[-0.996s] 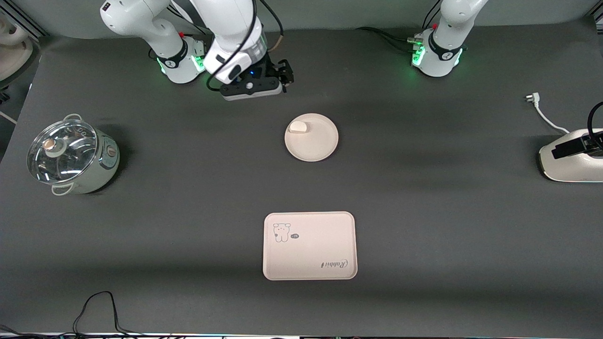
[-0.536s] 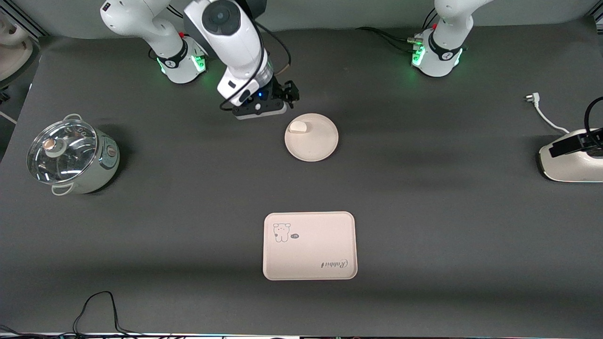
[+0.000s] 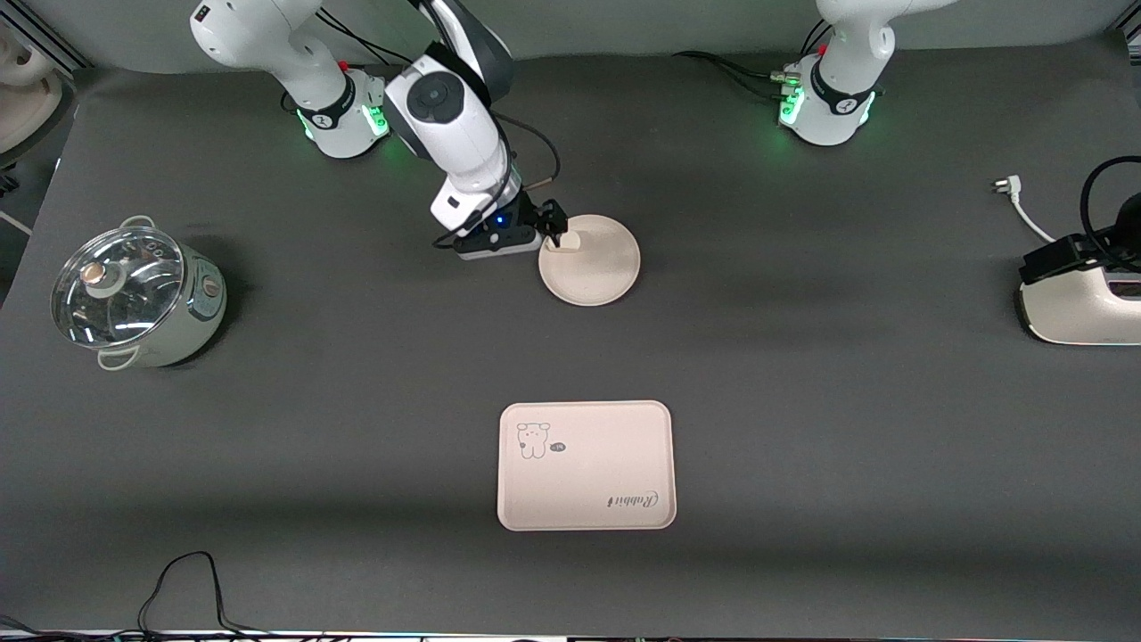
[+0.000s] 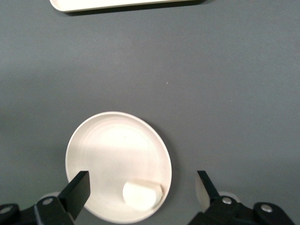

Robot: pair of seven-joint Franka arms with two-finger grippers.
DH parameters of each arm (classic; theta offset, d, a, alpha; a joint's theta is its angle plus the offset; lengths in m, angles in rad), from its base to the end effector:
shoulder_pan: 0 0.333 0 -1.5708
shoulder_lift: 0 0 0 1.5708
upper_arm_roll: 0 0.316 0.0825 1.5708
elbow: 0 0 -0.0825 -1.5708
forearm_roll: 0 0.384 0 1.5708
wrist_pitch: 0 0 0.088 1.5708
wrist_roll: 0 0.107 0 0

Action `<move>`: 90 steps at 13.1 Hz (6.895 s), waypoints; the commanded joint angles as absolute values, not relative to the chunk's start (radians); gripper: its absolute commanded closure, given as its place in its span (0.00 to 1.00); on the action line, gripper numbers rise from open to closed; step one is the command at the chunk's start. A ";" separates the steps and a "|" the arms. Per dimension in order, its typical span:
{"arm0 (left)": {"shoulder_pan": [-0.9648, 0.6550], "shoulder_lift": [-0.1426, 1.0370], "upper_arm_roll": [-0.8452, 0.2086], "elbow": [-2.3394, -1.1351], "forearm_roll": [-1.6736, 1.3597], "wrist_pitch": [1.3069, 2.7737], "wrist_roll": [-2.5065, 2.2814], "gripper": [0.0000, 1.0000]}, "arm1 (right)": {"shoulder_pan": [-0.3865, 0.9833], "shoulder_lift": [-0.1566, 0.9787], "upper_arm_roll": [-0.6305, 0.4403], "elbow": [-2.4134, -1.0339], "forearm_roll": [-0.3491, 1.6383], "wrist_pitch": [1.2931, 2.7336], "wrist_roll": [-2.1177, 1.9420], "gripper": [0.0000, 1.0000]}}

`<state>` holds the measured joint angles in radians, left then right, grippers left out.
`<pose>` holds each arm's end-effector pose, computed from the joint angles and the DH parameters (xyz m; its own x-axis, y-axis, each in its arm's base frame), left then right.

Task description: Place bun in plate and plate on tray

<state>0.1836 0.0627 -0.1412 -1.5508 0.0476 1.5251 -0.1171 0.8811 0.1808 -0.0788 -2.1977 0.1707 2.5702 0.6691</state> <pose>0.5665 0.0318 0.5953 0.9836 0.1602 -0.0825 0.1566 -0.9865 -0.0487 0.3975 0.4080 0.3204 0.9967 -0.0069 0.0806 0.0090 -0.9806 -0.1957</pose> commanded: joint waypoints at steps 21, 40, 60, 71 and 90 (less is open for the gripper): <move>0.077 0.009 -0.048 -1.637 0.012 1.608 -0.067 0.00 | 0.911 0.422 -0.031 -2.327 0.209 2.979 0.687 0.25; 0.064 0.025 -0.052 -1.594 0.014 1.612 -0.071 0.00 | 0.904 0.399 -0.023 -2.326 0.207 2.977 0.700 1.00; 0.061 0.025 -0.060 -1.592 0.018 1.614 -0.074 0.00 | 0.634 0.542 -0.034 -1.659 0.344 2.551 0.494 1.00; 0.061 0.025 -0.061 -1.586 0.020 1.612 -0.078 0.00 | 0.534 0.983 -0.037 -1.103 0.342 2.462 0.509 1.00; 0.061 0.025 -0.061 -1.586 0.023 1.614 -0.077 0.00 | 0.526 0.999 -0.031 -1.137 0.374 2.539 0.509 0.00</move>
